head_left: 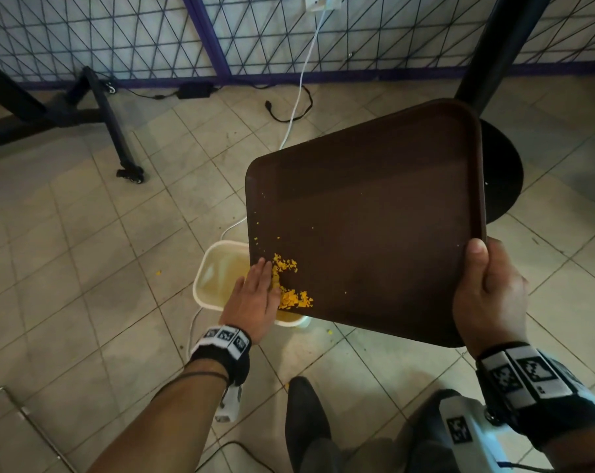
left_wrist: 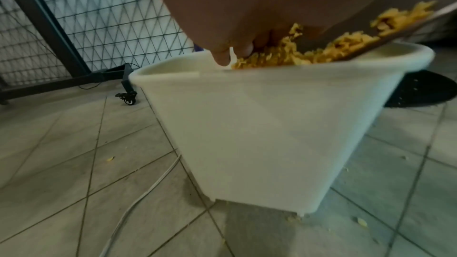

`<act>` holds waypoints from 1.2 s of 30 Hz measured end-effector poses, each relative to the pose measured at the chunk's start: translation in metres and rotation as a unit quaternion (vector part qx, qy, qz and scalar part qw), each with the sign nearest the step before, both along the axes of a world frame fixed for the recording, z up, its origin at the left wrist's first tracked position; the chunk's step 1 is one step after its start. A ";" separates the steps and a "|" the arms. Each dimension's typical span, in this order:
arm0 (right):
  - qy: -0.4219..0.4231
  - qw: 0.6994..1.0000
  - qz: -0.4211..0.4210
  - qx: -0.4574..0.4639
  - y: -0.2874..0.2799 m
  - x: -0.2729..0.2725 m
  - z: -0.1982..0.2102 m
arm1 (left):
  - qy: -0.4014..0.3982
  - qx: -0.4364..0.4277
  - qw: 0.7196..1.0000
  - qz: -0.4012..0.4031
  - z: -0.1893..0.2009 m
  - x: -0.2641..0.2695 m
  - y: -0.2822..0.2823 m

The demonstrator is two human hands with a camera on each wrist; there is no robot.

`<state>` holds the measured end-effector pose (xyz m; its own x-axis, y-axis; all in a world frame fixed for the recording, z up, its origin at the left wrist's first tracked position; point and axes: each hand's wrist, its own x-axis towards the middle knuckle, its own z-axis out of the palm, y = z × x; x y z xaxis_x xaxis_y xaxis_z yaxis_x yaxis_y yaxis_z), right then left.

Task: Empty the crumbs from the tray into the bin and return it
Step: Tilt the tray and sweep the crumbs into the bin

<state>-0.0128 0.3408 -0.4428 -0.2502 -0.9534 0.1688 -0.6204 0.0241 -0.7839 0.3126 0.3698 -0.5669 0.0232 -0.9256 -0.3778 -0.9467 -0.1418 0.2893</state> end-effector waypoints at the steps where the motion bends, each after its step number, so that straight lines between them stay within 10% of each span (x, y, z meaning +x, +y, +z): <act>1: 0.002 1.000 0.003 -0.004 0.000 0.000 0.001 | -0.005 0.011 1.000 -0.011 -0.001 0.001 0.009; 10: 0.010 1.000 0.011 -0.014 0.000 0.000 0.006 | 0.014 -0.116 0.991 0.061 0.037 -0.010 -0.051; 20: -0.008 1.000 -0.022 0.003 -0.003 -0.005 0.008 | 0.015 -0.036 0.999 0.020 0.009 -0.025 0.006; 30: 0.008 1.000 -0.002 -0.018 -0.004 -0.005 0.005 | -0.109 -0.065 0.992 0.000 0.044 0.010 -0.121; 36: -0.004 1.000 -0.012 -0.008 -0.004 -0.006 0.003 | -0.096 0.002 0.995 -0.037 0.025 0.008 -0.069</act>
<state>-0.0191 0.3364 -0.4397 -0.2753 -0.9441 0.1813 -0.6127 0.0270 -0.7899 0.3205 0.3009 -0.5421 0.0266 -0.9257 -0.3774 -0.9924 -0.0698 0.1013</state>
